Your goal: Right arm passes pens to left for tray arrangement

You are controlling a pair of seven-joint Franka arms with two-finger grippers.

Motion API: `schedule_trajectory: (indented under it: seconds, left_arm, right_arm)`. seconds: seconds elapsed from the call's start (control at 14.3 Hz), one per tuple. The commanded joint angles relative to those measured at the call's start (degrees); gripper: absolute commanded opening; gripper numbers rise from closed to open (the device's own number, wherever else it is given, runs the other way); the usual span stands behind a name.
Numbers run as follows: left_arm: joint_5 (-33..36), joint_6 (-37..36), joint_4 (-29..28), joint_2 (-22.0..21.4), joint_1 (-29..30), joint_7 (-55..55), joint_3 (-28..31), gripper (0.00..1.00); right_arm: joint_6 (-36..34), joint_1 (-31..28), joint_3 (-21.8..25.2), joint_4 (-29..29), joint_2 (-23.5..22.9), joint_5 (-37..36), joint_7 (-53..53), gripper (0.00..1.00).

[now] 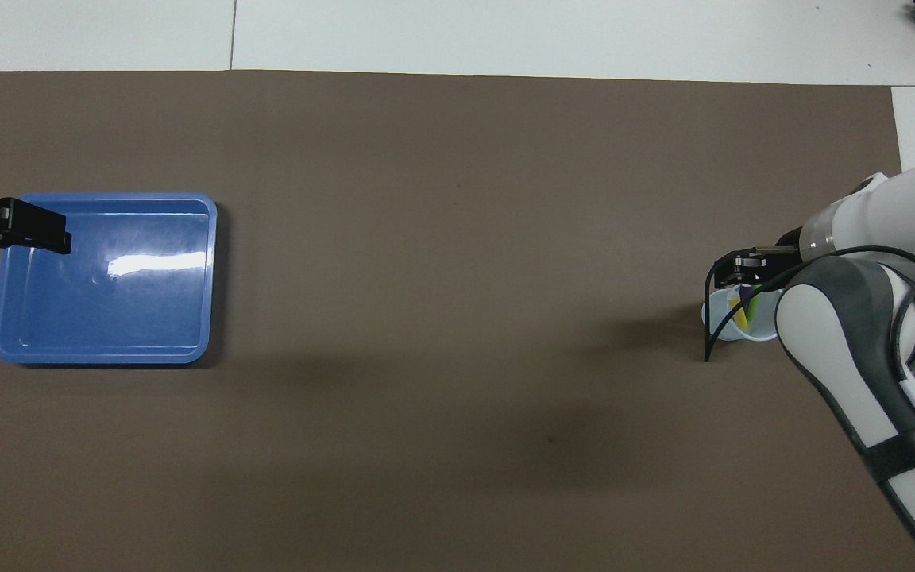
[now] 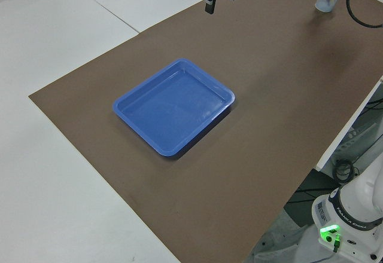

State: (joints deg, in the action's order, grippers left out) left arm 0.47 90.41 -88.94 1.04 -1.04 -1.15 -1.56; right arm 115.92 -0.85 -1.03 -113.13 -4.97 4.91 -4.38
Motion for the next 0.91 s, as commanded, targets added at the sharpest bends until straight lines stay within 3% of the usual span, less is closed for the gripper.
schedule_trajectory:
  seconds: [0.0, 0.21, 0.49, 0.84]
  left_arm:
    - [-0.6, 0.7, -3.3, -2.4, -0.4, -0.3, 0.1, 1.0]
    - [-1.8, 2.4, -8.3, -4.6, -0.6, -2.2, -0.3, 1.0]
    - [-6.4, 10.4, -16.8, -8.1, -1.8, -9.1, -0.5, 1.0]
    - [-11.5, 15.8, -22.8, -11.0, -5.4, -16.6, -0.5, 1.0]
  right_arm:
    - [1.7, 0.0, -0.2, -0.3, -1.2, 3.5, -4.2, 0.58]
    - [1.1, -0.2, -0.2, -0.4, -1.4, 3.5, -5.5, 0.58]
    - [0.0, -0.8, -0.2, -1.5, -0.9, 3.5, -5.6, 0.59]
    - [-0.7, -1.9, -0.2, -3.2, -0.6, 3.5, -5.6, 0.59]
